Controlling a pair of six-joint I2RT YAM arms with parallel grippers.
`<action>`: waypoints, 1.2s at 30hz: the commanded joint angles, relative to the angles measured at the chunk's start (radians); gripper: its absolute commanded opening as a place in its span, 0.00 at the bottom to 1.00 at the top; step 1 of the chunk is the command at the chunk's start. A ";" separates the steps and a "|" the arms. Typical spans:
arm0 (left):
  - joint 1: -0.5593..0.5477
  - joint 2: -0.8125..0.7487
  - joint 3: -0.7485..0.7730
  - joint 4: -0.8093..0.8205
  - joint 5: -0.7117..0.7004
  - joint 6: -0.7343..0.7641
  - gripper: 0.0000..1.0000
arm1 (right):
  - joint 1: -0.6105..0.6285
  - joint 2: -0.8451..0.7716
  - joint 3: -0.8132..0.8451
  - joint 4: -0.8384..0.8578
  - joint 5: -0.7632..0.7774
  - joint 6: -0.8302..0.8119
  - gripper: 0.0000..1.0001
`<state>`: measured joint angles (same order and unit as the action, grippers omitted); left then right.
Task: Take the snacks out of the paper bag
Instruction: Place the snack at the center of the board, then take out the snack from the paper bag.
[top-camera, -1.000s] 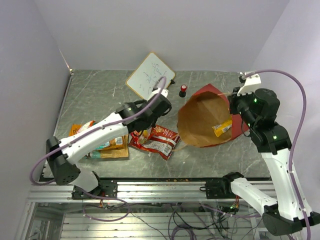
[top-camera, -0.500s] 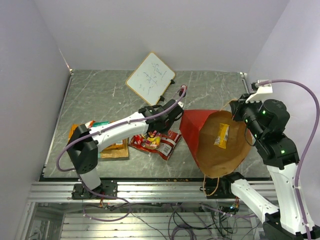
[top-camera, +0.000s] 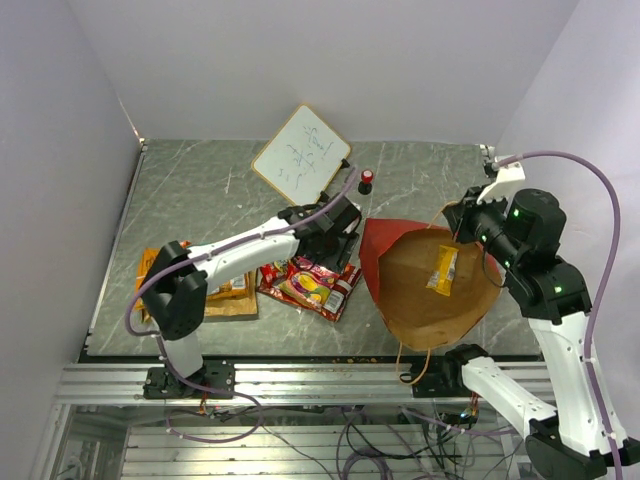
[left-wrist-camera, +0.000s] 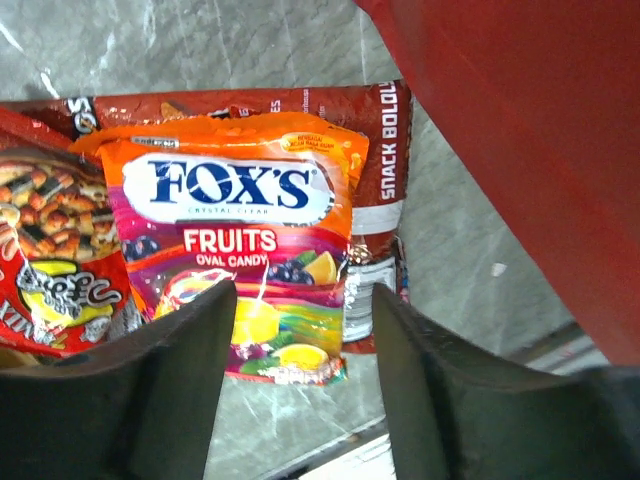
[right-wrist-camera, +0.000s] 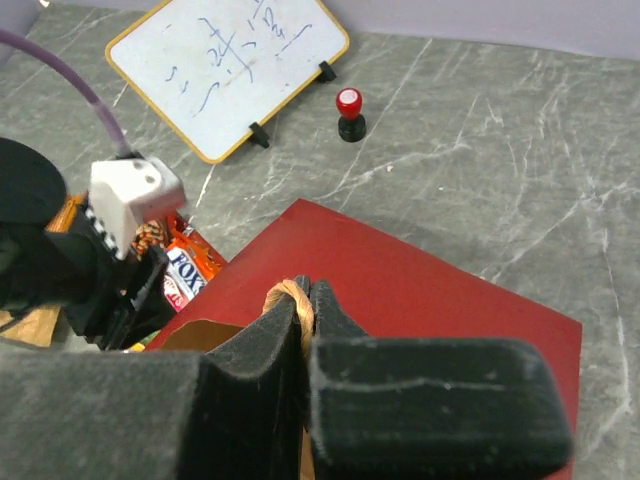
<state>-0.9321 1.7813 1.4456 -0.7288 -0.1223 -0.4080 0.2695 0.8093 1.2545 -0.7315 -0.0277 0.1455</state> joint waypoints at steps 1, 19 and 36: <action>0.029 -0.120 0.035 -0.019 0.097 -0.064 0.75 | 0.000 0.006 0.033 -0.003 -0.049 -0.006 0.00; -0.149 -0.486 -0.241 0.558 0.162 -0.253 0.72 | 0.000 0.089 0.037 0.124 -0.239 0.118 0.00; -0.412 -0.018 -0.024 0.617 -0.118 0.011 0.60 | 0.000 0.075 0.051 0.013 -0.223 0.118 0.00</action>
<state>-1.2945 1.6997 1.3788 -0.2306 -0.1223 -0.4927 0.2695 0.8986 1.2846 -0.6918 -0.2615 0.2523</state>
